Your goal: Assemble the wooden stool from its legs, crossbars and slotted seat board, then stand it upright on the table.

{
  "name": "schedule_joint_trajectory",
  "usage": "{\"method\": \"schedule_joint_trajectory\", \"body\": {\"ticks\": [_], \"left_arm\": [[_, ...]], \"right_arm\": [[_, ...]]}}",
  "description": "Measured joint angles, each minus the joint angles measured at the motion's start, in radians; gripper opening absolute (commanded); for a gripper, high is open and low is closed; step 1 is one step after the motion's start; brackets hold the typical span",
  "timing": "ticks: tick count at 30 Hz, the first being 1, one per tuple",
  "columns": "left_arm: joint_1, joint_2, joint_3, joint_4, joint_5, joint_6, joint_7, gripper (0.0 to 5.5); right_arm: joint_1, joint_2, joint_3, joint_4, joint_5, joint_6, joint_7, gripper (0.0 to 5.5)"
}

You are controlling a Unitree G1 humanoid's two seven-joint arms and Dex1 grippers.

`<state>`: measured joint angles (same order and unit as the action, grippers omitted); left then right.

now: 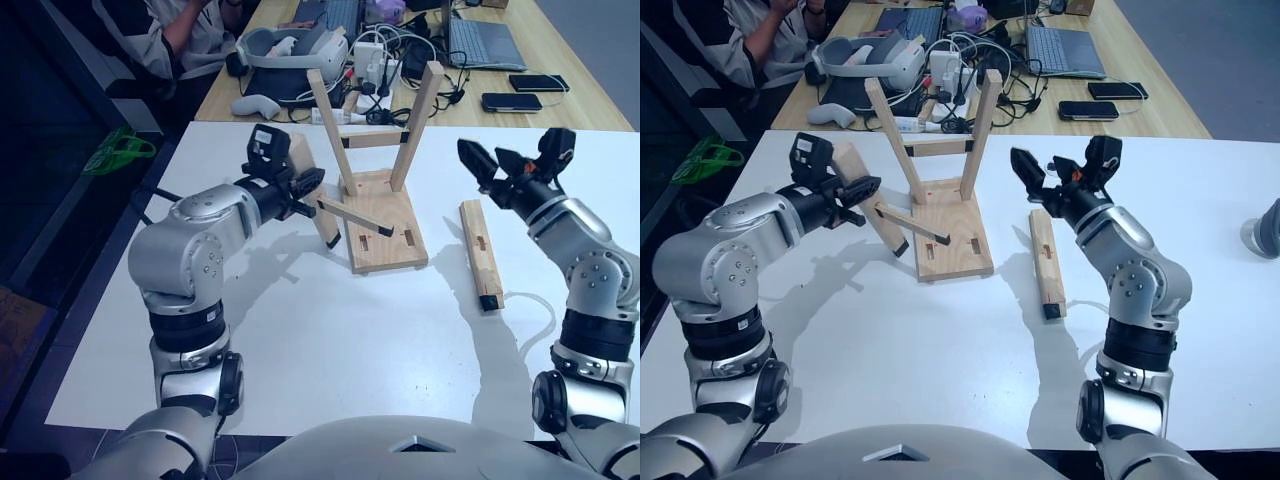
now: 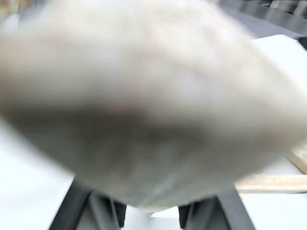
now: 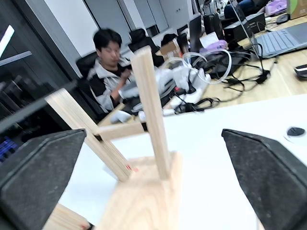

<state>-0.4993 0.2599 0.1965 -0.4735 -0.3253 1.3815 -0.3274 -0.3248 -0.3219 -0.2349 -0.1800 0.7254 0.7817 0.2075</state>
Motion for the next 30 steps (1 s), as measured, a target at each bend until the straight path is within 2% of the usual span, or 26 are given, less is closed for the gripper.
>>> {"method": "schedule_joint_trajectory", "body": {"ticks": [1,3,8,11,16,21,30], "left_arm": [[-0.025,-0.038,0.063,-0.024,0.003,0.101,0.037,1.02],[-0.053,-0.062,0.102,-0.026,0.009,0.163,0.066,1.02],[-0.125,-0.069,0.15,-0.004,0.032,0.197,0.12,1.02],[-0.147,-0.069,0.16,0.017,0.039,0.198,0.13,1.02],[-0.169,-0.071,0.168,0.027,0.044,0.197,0.154,1.02],[-0.169,-0.105,0.167,0.025,0.051,0.197,0.18,1.02],[-0.193,-0.1,0.166,0.055,0.051,0.175,0.187,1.02]], "right_arm": [[0.045,-0.031,0.054,0.0,-0.058,-0.004,0.019,5.4],[0.086,-0.082,0.125,-0.001,-0.124,0.005,0.047,5.4],[0.168,-0.28,0.346,0.016,-0.367,-0.018,0.157,5.4],[0.17,-0.327,0.4,0.044,-0.474,-0.076,0.192,5.4],[0.158,-0.318,0.43,0.079,-0.548,-0.139,0.237,5.4],[0.103,-0.223,0.45,0.119,-0.569,-0.163,0.241,5.4],[0.044,-0.084,0.49,0.15,-0.559,-0.146,0.3,5.4]]}}
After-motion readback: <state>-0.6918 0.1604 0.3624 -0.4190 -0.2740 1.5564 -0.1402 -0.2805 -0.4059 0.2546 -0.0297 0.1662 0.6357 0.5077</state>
